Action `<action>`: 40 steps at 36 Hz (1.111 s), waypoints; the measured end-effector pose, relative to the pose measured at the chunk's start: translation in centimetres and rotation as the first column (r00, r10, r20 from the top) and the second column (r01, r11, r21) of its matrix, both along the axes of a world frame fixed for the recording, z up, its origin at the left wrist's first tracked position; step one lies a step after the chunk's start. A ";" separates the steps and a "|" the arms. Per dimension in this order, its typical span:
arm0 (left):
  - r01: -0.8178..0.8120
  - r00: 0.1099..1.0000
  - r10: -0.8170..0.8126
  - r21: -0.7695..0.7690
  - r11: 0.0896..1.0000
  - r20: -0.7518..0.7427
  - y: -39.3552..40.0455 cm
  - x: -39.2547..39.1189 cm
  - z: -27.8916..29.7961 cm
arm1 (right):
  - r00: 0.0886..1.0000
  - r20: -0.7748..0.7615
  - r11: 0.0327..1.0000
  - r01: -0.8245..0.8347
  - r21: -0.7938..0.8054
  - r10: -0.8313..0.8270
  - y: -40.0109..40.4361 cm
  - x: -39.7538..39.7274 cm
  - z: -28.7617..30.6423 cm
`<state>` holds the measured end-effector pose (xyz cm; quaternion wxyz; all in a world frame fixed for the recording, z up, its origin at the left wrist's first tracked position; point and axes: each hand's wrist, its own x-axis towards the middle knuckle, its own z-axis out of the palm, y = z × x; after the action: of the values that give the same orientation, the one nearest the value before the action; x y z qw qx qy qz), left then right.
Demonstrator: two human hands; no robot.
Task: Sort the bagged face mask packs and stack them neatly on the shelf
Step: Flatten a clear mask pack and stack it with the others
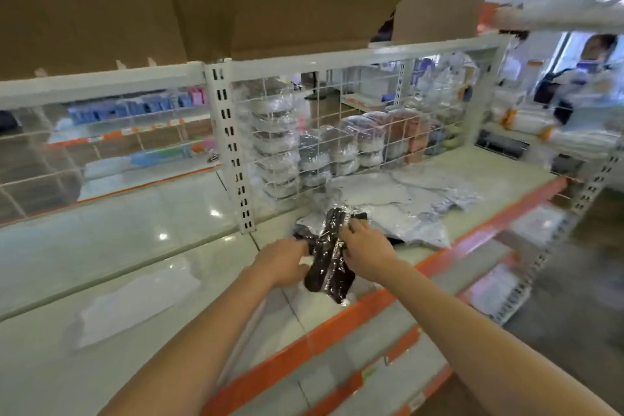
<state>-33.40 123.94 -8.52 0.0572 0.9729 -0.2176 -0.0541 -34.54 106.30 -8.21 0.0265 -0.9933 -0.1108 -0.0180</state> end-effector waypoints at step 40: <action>-0.296 0.954 0.283 -0.477 0.828 -0.101 -14.4 11.2 0.4 | 0.968 -0.243 0.625 0.231 0.746 -0.068 -16.7 16.5 1.7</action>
<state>-22.24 109.57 -8.08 0.3101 0.9479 -0.0734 -0.0008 -17.99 89.56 -6.54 0.4550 -0.8900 -0.0063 0.0298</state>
